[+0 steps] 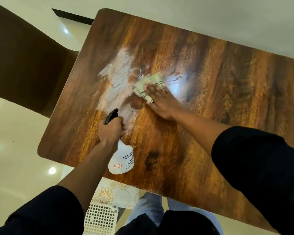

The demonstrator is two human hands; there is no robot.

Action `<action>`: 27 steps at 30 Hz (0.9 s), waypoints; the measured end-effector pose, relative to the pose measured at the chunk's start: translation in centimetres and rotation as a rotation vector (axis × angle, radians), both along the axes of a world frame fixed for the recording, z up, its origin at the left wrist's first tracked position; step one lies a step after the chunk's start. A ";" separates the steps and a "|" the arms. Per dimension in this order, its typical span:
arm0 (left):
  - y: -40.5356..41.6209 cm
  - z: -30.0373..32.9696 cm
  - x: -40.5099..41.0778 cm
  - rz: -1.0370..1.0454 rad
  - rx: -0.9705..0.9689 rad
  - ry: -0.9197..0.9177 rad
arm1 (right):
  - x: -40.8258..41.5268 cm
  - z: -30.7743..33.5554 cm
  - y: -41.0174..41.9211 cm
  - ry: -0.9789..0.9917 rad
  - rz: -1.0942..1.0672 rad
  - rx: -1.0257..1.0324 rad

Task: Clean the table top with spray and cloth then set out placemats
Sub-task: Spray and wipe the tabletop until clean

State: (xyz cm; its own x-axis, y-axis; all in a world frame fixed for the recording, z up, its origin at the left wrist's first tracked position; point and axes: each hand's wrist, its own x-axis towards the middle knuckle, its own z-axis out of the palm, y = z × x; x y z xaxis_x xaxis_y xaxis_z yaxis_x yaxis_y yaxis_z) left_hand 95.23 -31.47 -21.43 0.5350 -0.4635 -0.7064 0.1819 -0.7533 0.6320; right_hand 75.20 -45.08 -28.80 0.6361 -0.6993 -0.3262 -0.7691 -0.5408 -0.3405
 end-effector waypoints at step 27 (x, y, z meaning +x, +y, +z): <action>-5.2 0.7 7.2 0.040 -0.077 0.012 | 6.8 0.5 -9.0 -0.079 -0.406 -0.018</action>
